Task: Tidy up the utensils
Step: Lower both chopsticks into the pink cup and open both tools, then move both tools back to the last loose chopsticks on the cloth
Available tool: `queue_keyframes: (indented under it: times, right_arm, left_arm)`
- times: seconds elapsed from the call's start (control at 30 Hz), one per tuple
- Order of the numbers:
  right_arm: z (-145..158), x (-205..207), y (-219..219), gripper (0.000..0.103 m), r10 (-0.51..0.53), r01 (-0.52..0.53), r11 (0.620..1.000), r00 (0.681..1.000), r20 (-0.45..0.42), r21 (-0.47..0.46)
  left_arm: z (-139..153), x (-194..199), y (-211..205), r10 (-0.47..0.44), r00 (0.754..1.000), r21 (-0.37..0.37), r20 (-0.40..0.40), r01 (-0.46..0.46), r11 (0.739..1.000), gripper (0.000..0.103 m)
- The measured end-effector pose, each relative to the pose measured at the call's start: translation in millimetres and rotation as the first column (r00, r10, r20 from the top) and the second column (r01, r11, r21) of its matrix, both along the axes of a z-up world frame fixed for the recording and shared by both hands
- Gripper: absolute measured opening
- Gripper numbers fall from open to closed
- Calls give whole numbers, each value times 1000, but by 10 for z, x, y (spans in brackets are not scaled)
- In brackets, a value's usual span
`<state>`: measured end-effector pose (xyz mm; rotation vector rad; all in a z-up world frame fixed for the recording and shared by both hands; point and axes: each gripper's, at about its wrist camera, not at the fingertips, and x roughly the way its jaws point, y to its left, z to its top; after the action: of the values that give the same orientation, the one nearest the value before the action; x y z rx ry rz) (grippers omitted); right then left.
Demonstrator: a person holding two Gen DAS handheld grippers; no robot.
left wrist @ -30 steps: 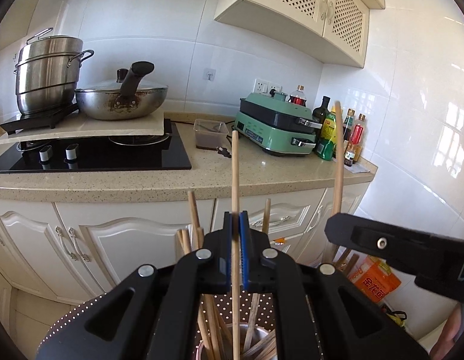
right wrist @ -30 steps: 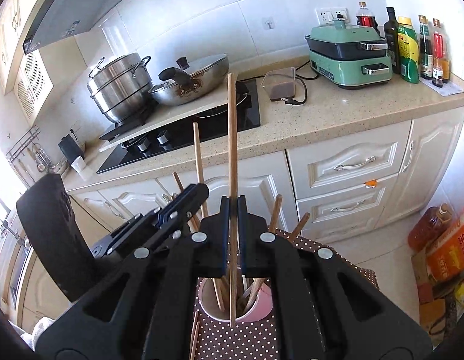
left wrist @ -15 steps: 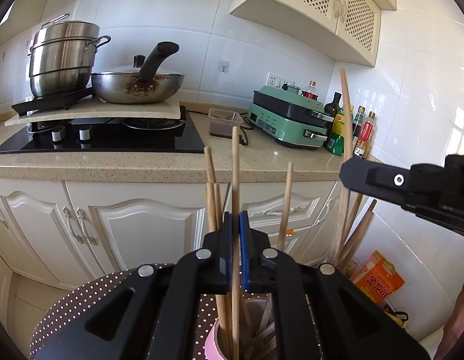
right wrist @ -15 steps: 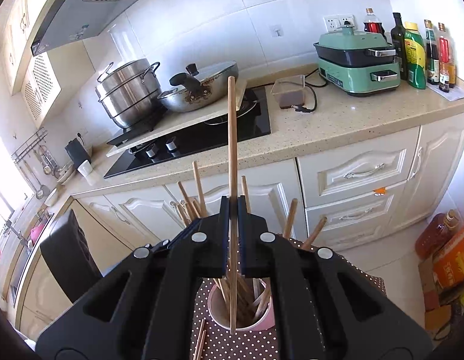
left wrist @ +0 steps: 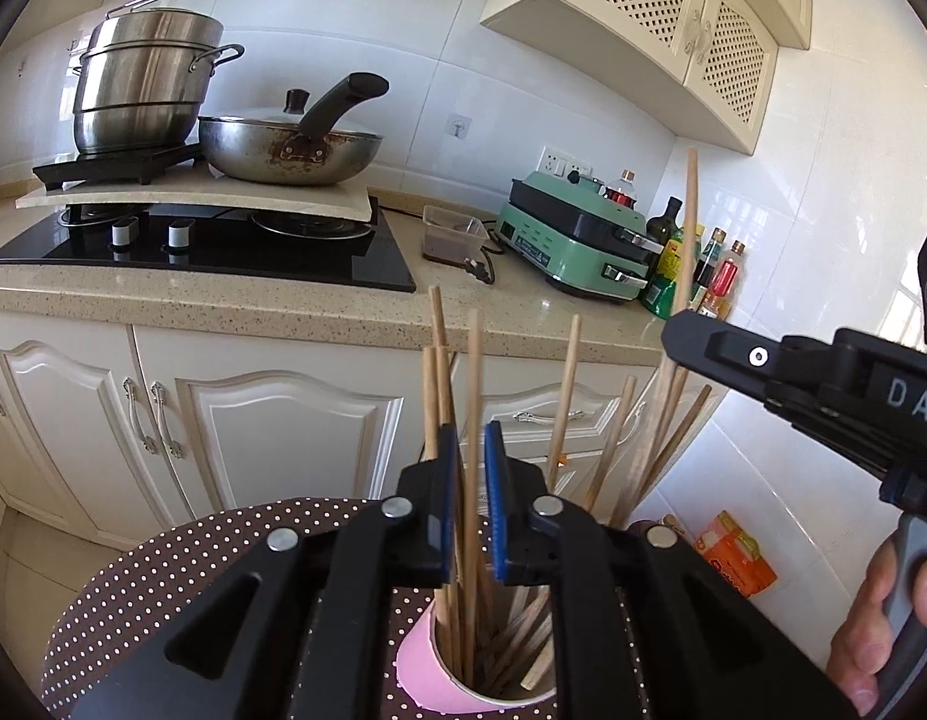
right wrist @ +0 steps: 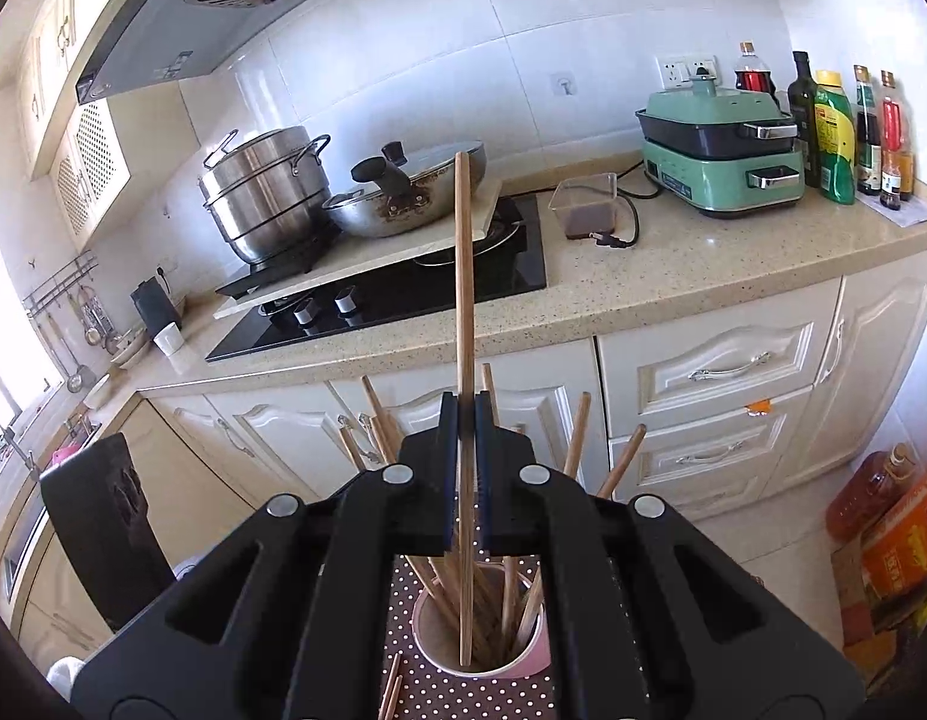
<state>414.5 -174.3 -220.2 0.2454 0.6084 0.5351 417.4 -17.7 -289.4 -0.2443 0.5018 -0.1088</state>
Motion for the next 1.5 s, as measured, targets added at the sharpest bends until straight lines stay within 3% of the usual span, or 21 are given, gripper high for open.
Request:
queue_keyframes:
  times: [0.47,0.63,0.77,1.13,1.5]
  right_arm:
    - [-166,-184,96,6,24,-23,995,1000,13,-95]
    - [-231,-239,66,6,17,-19,995,1000,-13,-98]
    - [-288,-286,54,6,13,-17,995,999,-42,-96]
    - [-354,-398,-4,7,-25,18,998,993,-119,-56]
    - [-270,-591,14,31,-65,60,997,991,-114,-51]
  left_arm:
    - [85,-108,-37,-23,1000,1,-3,23,1000,25]
    - [120,-163,-52,-33,999,5,0,33,999,25]
    - [143,-220,-70,-38,999,21,2,37,999,34]
    - [218,-400,-52,-43,999,46,-3,43,998,39]
    - [312,-631,30,-39,999,78,6,38,996,40]
